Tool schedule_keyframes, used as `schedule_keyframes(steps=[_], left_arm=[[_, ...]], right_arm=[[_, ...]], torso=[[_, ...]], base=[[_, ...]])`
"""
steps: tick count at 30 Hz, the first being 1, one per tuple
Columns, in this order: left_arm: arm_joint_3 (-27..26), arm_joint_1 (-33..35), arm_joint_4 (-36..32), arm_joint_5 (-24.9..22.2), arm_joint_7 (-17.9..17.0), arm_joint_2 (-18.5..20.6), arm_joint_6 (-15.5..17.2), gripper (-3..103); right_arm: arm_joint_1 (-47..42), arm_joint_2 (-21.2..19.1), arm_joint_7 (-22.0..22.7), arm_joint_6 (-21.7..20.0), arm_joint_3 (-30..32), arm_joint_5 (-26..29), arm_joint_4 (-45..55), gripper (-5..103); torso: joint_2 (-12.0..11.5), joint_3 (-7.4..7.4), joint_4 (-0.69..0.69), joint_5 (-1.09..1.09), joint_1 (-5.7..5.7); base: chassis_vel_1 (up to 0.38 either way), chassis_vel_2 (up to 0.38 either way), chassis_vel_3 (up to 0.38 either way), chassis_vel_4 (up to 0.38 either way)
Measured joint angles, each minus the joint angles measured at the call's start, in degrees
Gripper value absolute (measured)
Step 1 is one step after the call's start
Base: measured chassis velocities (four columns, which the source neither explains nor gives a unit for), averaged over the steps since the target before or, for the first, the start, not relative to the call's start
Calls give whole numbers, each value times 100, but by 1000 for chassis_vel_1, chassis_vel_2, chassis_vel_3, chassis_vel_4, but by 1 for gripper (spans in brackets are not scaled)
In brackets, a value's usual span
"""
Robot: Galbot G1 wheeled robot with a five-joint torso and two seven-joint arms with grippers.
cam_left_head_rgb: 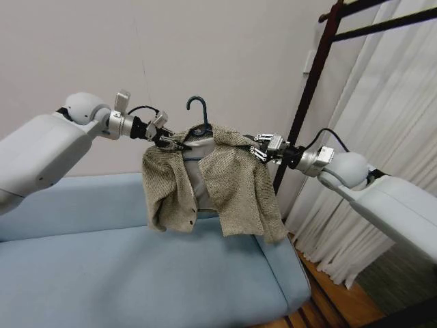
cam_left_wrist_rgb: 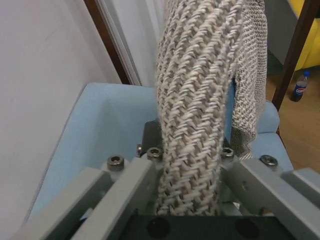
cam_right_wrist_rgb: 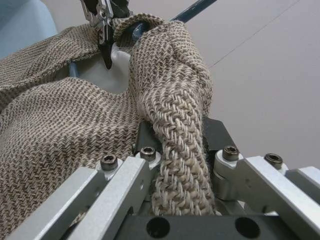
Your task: Pick up the clothes from the sofa and hang them on the clothes hanger.
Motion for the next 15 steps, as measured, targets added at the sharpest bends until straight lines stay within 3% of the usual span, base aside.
schedule_keyframes(steps=[5,8,13,15], left_arm=[[41,-60,43,9,-7,-62,1,8],[53,-86,59,36,-42,-119,4,8],[56,-91,57,48,-35,-178,7,8],[57,-101,53,50,-30,-197,7,8]], right_arm=[[-54,-66,83,-37,-5,142,57,11],[-99,-197,232,-314,-82,637,235,8],[-214,-371,294,-616,-36,1188,431,21],[-271,-477,295,-772,37,1435,510,32]], torso=[[0,0,-1,1,0],[0,0,1,1,0],[0,0,-1,0,0],[0,0,-1,1,0]], base=[[0,0,0,0],[0,0,0,0],[0,0,0,0],[0,0,0,0]])
